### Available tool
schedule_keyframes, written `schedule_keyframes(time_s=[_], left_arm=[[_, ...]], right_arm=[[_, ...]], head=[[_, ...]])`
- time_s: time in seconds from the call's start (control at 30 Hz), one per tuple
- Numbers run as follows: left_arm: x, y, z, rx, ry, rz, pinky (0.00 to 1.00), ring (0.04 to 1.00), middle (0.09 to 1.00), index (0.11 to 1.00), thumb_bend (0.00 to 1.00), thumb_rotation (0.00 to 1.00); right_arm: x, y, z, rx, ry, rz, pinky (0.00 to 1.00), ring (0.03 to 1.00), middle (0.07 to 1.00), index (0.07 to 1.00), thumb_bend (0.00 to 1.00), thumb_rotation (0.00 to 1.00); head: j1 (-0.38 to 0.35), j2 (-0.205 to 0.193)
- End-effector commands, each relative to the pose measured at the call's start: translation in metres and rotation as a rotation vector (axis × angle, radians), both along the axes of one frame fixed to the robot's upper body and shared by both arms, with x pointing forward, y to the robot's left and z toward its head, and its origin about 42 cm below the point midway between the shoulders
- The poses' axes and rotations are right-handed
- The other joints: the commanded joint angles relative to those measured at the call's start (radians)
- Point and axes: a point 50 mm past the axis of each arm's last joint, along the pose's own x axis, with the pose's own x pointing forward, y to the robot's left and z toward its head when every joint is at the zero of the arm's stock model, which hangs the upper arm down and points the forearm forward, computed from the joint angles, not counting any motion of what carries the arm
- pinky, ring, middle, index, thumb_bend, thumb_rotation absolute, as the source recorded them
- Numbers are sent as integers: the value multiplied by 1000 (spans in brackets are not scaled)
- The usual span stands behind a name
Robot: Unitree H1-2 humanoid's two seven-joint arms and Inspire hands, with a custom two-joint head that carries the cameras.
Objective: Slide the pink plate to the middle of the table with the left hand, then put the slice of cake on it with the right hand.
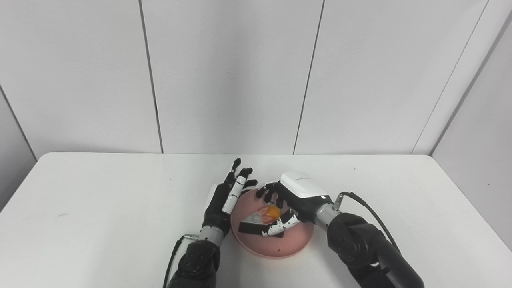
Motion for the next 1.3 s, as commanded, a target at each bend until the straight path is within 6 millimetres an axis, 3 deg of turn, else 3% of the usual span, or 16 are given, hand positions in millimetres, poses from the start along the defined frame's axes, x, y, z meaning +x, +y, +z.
schedule_keyframes(time_s=[0.0, 0.27, 0.5, 0.6, 0.67, 0.73, 0.83, 0.97, 1.13, 1.27], left_arm=[[-22, 8, -43, 9, 129, 4, 713, 784, 871, 953, 702, 860], [-24, 17, -44, 7, 124, 8, 734, 784, 869, 956, 662, 869], [-28, 32, -44, 31, 98, 58, 714, 812, 899, 952, 608, 872], [-32, 46, -44, 35, 74, 106, 737, 817, 895, 956, 609, 869], [-35, 52, -42, 22, 51, 152, 769, 820, 882, 954, 603, 842], [-36, 56, -40, 16, 33, 184, 818, 843, 887, 957, 569, 832], [-39, 59, -37, 22, 7, 231, 839, 858, 892, 942, 546, 825], [-40, 59, -37, 28, 3, 252, 895, 905, 913, 928, 612, 838], [-41, 58, -33, 49, -7, 256, 923, 939, 942, 944, 616, 865], [-42, 56, -31, 66, -13, 264, 988, 979, 970, 959, 625, 890]], right_arm=[[-2, -6, 20, 20, -86, 8, 455, 625, 747, 762, 953, 423], [-13, -19, 10, 189, -205, 2, 510, 687, 804, 894, 1000, 611], [-16, -27, -13, 559, -356, -40, 504, 633, 727, 945, 805, 924], [-18, -29, -30, 804, -346, -95, 511, 634, 730, 949, 743, 937], [-20, -32, -39, 968, -292, -139, 530, 641, 739, 951, 764, 972], [-21, -34, -45, 1076, -247, -159, 609, 693, 767, 981, 726, 995], [-16, -40, -54, 1212, -240, -195, 646, 713, 772, 962, 697, 987], [-8, -44, -69, 1257, -241, -212, 678, 740, 795, 947, 695, 1000], [-3, -45, -89, 1302, -169, -233, 691, 751, 796, 923, 742, 1000], [-3, -42, -92, 1324, -129, -258, 691, 751, 799, 897, 771, 1000]], head=[[0, 3], [-6, 6], [1, 13], [-9, 22], [-18, 24], [-25, 25], [-30, 26], [-33, 28], [-30, 32], [-28, 34]])
